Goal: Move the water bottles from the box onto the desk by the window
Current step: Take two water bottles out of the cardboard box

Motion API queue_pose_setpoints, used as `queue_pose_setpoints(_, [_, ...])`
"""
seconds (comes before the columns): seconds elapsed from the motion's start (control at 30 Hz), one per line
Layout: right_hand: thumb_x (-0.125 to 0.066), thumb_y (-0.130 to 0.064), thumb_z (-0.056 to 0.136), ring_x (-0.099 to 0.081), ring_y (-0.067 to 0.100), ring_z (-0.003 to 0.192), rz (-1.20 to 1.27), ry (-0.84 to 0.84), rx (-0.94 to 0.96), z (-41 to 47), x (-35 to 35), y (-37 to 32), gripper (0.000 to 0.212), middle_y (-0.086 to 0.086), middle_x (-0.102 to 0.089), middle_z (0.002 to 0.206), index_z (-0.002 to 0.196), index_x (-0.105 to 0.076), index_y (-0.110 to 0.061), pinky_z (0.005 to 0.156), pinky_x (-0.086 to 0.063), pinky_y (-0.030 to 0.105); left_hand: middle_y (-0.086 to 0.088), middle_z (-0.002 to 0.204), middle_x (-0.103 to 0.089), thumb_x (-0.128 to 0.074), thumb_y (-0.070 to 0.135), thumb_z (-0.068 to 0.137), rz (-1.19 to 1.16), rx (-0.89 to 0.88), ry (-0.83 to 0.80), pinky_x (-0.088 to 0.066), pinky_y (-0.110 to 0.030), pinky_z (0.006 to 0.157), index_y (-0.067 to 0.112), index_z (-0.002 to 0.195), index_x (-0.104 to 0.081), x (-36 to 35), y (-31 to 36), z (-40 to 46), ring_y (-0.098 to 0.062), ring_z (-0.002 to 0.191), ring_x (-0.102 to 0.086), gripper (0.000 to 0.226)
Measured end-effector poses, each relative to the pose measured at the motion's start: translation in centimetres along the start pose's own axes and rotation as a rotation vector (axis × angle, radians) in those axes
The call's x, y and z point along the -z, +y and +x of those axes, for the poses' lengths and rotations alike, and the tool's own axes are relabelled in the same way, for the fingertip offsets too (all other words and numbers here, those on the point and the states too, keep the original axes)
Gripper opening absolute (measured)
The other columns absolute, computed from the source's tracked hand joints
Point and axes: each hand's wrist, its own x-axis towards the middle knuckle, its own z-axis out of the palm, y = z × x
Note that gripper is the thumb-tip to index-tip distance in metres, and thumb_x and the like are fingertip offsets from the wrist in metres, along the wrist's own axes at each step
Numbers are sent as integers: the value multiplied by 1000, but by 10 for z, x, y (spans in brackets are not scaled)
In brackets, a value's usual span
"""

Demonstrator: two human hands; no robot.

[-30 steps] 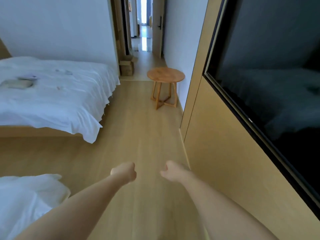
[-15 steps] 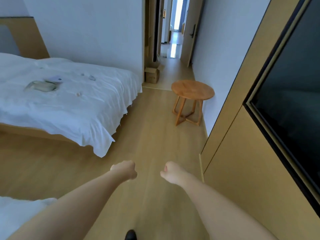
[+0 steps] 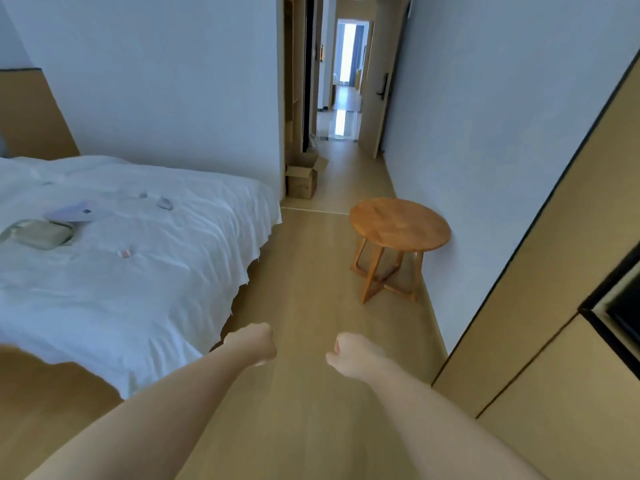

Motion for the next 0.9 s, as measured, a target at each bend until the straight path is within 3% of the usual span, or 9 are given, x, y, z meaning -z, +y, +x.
queue_pose_setpoints(0.17, [-43, -40, 99, -56, 26, 113, -23, -45, -4, 100, 34, 6, 38, 6, -59, 124, 122, -54, -12, 88, -43, 36, 2, 71, -41, -35, 20, 94, -50, 7, -49, -35, -27, 67, 15, 75, -41, 16, 8, 107, -18, 74, -45, 20])
queue_pose_setpoints(0.33, [-43, -38, 98, -58, 26, 105, 6, -17, 25, 216, 91, 22, 35, 5, -61, 116, 117, -56, -12, 87, -46, 36, 3, 75, -44, -34, 21, 94, -49, 24, -61, -38, -26, 68, 13, 95, -48, 40, 28, 227, -17, 77, -48, 16])
queue_pose_setpoints(0.57, [-44, -36, 96, -59, 24, 93, 12, 4, 49, 370, 191, 29, 27, 2, -60, 98, 103, -57, -12, 78, -46, 35, 3, 68, -37, -32, 15, 92, -69, 18, -65, -28, -24, 58, 16, 75, -40, 99, 74, 381, -14, 62, -36, 19])
queue_pose_setpoints(0.67, [-44, -36, 97, -54, 23, 84, -21, 18, 38, 423, 219, 29, 23, 2, -57, 91, 91, -52, -15, 73, -42, 32, 3, 70, -41, -32, 17, 94, -98, 36, -54, -34, -27, 63, 16, 74, -42, 114, 73, 443, -16, 67, -42, 22])
queue_pose_setpoints(0.9, [-43, -35, 98, -53, 23, 83, -69, 21, 57, 568, 278, 20, 23, 2, -56, 91, 90, -49, -14, 74, -41, 32, 6, 72, -41, -37, 8, 93, -109, 101, -75, -38, -25, 69, 21, 76, -42, 154, 47, 606, -16, 76, -47, 22])
